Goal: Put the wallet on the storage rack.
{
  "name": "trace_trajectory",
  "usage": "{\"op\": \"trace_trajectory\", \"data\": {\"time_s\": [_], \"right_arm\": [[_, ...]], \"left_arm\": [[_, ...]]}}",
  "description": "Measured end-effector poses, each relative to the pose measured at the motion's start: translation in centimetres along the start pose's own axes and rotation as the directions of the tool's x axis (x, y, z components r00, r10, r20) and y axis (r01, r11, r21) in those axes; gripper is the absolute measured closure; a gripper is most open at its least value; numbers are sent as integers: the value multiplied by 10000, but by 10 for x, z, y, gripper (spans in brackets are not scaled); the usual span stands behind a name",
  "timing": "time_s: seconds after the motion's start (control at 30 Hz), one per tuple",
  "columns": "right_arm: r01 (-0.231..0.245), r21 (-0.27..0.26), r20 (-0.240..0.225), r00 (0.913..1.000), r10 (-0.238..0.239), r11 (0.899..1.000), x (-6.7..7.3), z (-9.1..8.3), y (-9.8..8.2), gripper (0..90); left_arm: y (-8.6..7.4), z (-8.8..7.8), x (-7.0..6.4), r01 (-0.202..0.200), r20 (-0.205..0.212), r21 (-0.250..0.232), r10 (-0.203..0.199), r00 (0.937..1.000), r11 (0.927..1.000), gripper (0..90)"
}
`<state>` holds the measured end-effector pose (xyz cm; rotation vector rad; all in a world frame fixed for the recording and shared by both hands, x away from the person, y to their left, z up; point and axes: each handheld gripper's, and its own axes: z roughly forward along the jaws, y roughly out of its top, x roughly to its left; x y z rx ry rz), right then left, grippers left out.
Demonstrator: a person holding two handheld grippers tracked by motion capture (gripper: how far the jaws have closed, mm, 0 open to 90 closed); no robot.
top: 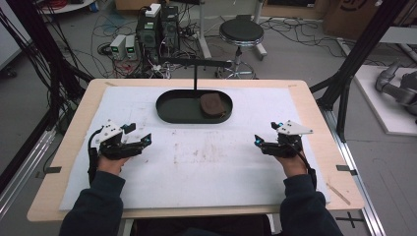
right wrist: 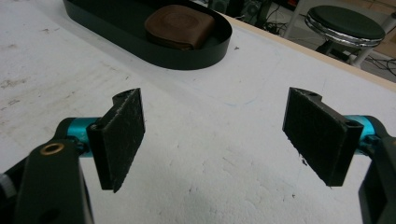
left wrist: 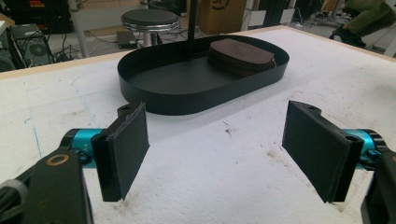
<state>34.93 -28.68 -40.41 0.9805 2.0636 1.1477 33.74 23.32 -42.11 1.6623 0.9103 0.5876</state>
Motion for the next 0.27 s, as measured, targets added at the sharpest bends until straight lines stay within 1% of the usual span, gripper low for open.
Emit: {"op": "trace_trajectory", "data": {"time_s": [0.27], "right_arm": [[-152,-38,19,9999,152,9999,-3,0,-1,213]], "left_arm": [[0,0,1,-6,-24,18,6,10000,10000,225]]}}
